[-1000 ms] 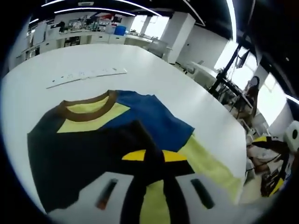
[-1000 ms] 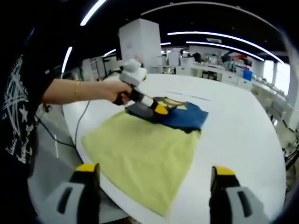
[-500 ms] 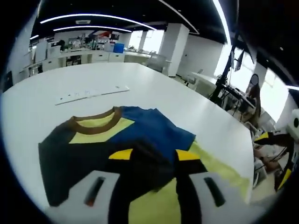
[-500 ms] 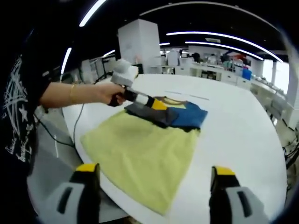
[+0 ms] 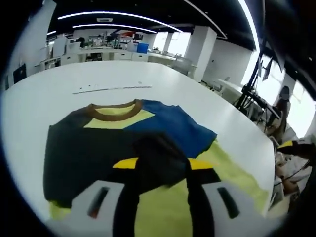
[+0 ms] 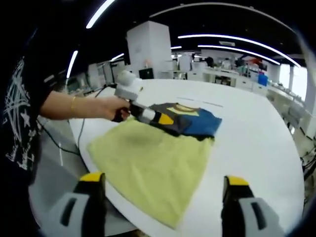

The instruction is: Fold the garment on the visible template until the final outline fits inside the template.

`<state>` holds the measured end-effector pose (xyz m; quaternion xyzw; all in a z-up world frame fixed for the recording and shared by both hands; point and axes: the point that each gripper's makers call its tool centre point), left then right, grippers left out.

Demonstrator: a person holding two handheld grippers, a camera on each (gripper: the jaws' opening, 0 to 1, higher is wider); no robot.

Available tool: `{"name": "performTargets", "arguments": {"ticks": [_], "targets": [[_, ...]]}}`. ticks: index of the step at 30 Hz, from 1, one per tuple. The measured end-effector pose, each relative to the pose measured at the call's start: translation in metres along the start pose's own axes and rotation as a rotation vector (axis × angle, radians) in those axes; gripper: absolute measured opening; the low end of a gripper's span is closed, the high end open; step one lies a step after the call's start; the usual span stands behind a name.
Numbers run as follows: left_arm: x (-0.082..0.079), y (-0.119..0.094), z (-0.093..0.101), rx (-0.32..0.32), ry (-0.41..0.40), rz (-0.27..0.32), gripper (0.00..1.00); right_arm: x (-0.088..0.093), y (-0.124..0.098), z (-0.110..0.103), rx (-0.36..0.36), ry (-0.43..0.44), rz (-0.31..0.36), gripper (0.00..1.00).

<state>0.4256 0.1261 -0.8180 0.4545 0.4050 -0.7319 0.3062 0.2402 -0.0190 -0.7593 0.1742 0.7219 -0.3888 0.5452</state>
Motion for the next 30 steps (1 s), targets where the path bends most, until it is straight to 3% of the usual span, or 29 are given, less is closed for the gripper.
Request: {"name": "performTargets", "arguments": {"ticks": [13,22,30], "targets": [[0.019,-0.002,0.005,-0.101,-0.046,-0.03,0.17,0.004,-0.003,0.005,0.02,0.011,-0.002,1.0],[0.022,-0.011,0.004,-0.183,-0.083,-0.02,0.15,0.01,-0.006,0.007,0.035,0.021,-0.011,1.0],[0.025,-0.01,0.003,-0.196,-0.116,-0.012,0.13,0.01,-0.005,0.006,0.034,0.024,-0.01,0.99]]}}
Point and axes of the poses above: the point that each gripper's makers call its tool centre point, and the gripper's own axes: y roughly forward along the fingers, z roughly to its right, x roughly out of its underside, and after that the axes turned 14 degrees about z, right-handed
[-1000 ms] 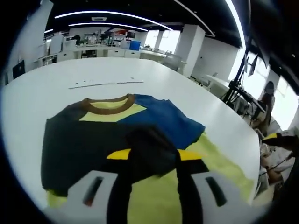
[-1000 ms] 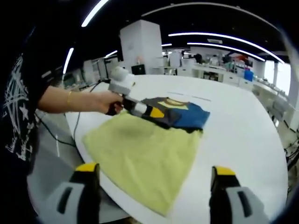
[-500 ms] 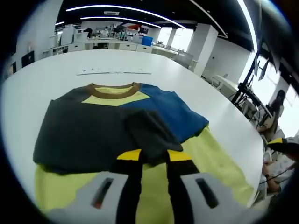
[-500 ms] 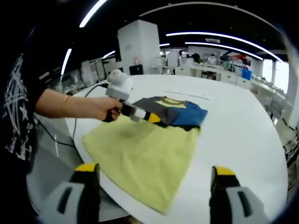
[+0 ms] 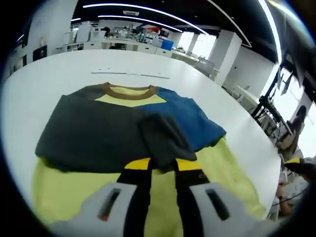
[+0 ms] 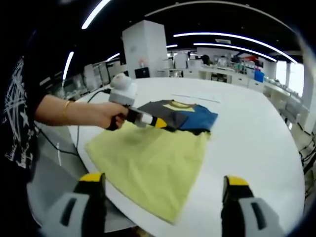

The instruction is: Fold the garment on the visible template until the final outline fits inside the template.

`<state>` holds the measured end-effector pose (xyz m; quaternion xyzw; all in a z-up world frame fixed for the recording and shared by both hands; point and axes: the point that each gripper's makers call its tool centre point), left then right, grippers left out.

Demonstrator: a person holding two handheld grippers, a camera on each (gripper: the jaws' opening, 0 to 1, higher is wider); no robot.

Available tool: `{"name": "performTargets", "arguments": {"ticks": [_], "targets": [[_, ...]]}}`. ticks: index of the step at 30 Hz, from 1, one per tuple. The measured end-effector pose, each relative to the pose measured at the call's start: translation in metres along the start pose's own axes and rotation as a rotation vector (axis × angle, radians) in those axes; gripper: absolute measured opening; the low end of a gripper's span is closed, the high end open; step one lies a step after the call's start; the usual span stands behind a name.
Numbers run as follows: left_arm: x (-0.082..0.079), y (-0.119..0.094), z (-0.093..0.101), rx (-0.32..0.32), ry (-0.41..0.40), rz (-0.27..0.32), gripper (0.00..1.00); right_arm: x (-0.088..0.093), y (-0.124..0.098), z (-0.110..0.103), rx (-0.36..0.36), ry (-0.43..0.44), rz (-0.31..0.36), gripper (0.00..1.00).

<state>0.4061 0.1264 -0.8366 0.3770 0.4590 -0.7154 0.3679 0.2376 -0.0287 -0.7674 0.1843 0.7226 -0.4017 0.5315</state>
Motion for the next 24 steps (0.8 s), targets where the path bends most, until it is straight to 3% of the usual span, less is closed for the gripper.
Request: {"name": "performTargets", "arguments": {"ticks": [4,13,20,24], "targets": [[0.003,0.001,-0.001,-0.008,-0.031,-0.021,0.03,-0.002,0.001,0.0,0.0,-0.001,0.004,0.99],[-0.002,0.002,0.002,0.016,-0.078,-0.02,0.0,-0.004,0.0,0.0,0.003,0.003,0.008,0.99],[-0.021,0.004,0.026,0.092,-0.109,0.017,0.0,-0.004,-0.001,-0.002,0.0,0.002,0.01,0.99],[-0.03,0.007,0.041,0.13,-0.076,0.032,0.0,-0.003,-0.003,-0.003,-0.002,-0.001,0.008,0.99]]}}
Point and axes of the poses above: the point that each gripper's makers call its tool centre point, and the gripper's own axes: y roughly forward along the fingers, z roughly to its right, x roughly out of its underside, and after that the axes turned 14 degrees about z, right-handed
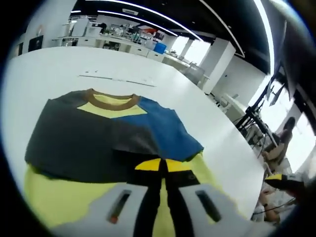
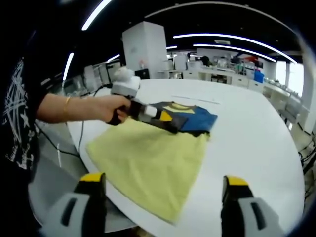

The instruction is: Fold the garment on the visible template until the final outline fits inside the template.

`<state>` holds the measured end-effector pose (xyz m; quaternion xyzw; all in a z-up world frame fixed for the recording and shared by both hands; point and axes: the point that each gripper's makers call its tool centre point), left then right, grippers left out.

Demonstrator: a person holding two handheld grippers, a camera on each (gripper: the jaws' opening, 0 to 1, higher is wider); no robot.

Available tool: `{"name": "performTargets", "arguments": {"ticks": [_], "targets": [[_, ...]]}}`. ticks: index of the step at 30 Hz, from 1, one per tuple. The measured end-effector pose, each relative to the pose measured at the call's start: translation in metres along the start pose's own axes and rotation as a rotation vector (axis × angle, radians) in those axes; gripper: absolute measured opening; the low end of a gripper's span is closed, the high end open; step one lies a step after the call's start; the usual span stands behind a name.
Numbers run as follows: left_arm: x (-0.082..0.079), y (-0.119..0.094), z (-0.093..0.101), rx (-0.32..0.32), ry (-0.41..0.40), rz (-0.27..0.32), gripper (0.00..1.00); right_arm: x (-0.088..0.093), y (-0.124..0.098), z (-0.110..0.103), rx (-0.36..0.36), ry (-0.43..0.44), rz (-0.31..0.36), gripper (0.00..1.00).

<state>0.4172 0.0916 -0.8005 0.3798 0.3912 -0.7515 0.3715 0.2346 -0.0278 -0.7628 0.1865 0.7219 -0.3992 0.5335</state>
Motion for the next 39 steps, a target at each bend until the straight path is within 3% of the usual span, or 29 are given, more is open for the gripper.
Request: {"name": "performTargets", "arguments": {"ticks": [5,13,20,27,35,39], "targets": [[-0.008,0.008,0.023,0.065,0.024,0.012,0.0,0.003,-0.003,0.002,0.01,0.002,-0.006,0.99],[-0.014,0.022,0.046,0.125,0.139,0.003,0.0,0.004,-0.004,0.004,0.018,0.007,-0.005,0.99],[0.001,0.037,0.063,0.179,0.306,-0.044,0.0,0.006,-0.005,0.005,0.02,0.012,-0.008,0.99],[0.016,0.042,0.074,0.259,0.338,-0.066,0.0,0.005,-0.005,0.006,0.026,0.017,0.004,0.99],[0.008,0.03,0.083,0.327,0.288,-0.023,0.3,0.007,-0.003,0.002,0.003,0.009,-0.008,1.0],[0.007,0.029,0.083,0.369,0.283,-0.033,0.52,0.007,-0.001,0.0,-0.019,0.001,-0.015,1.0]]}}
Point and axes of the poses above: the point that each gripper's makers call its tool centre point, and the gripper's own axes: y roughly forward along the fingers, z roughly to its right, x roughly out of its underside, and after that the axes turned 14 degrees about z, right-handed
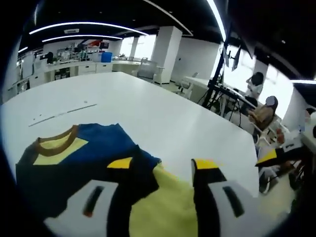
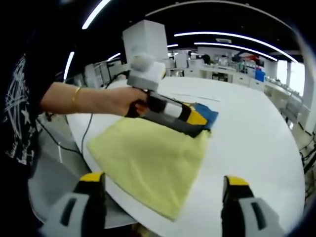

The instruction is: Fold the garment on the visible template until the final outline fits inside the template.

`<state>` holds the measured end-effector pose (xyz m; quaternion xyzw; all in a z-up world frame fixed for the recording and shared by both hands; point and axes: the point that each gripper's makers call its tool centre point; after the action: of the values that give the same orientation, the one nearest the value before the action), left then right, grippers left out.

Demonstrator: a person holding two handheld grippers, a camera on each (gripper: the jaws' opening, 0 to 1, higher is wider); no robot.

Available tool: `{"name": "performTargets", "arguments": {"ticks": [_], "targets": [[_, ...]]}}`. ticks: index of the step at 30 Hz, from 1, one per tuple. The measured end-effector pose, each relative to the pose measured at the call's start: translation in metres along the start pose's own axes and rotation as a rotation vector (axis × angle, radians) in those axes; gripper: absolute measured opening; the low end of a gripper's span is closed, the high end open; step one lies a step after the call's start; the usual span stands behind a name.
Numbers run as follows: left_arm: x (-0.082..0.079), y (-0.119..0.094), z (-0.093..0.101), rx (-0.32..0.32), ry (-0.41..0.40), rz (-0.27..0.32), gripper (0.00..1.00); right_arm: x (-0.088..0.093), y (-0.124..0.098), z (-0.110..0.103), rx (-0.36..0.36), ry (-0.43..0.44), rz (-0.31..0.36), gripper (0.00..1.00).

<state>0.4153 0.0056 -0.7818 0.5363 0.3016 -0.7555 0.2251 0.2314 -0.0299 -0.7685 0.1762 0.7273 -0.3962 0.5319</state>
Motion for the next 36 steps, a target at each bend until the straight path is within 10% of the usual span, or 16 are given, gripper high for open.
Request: {"name": "performTargets", "arguments": {"ticks": [16,36], "targets": [[-0.03,-0.049,-0.038,-0.046,-0.013,0.091,0.99,-0.014,0.018,-0.017,-0.141,-0.03,0.028,1.0],[-0.033,-0.149,-0.073,-0.102,0.02,0.107,0.99,0.004,0.022,-0.028,-0.307,-0.154,-0.116,0.97]]}}
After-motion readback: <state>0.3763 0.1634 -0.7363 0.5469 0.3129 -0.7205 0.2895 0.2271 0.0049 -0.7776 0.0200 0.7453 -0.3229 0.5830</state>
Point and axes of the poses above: the point that each gripper's makers call its tool centre point, and the gripper's own axes: y roughly forward along the fingers, z roughly to its right, x roughly out of its underside, and after that the axes turned 14 degrees about z, right-handed
